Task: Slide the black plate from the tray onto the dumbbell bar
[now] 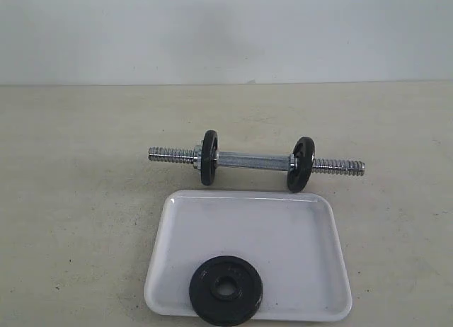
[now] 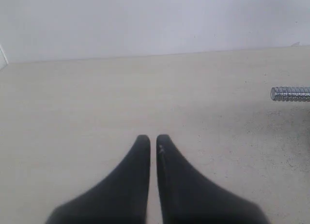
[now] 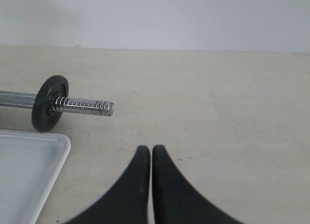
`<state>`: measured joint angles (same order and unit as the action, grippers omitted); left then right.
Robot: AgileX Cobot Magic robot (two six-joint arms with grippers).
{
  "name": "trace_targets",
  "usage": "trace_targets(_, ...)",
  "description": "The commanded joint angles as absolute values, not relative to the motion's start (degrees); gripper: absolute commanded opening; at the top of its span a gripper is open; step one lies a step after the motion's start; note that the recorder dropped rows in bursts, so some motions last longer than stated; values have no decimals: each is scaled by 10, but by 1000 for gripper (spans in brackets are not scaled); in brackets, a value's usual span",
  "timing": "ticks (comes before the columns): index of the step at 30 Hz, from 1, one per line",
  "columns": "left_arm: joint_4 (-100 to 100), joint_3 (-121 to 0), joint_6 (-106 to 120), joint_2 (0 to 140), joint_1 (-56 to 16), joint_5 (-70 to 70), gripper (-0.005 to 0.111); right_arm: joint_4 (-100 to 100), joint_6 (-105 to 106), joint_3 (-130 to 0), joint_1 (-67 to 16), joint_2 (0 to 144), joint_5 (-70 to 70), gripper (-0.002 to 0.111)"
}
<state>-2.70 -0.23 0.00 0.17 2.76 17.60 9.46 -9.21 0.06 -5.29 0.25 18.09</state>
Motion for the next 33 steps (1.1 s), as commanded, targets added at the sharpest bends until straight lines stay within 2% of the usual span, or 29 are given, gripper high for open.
trace_targets(1,-28,0,0,0,24,175,4,96,-91,0,-51,0,176,0)
trace_targets(19,-28,0,0,0,24,175,4,93,-95,0,-51,0,149,0)
trace_targets(27,-28,0,0,0,24,175,4,21,-235,0,-51,0,-177,0)
trace_targets(33,-28,0,0,0,24,175,4,21,-304,0,-51,0,-326,0)
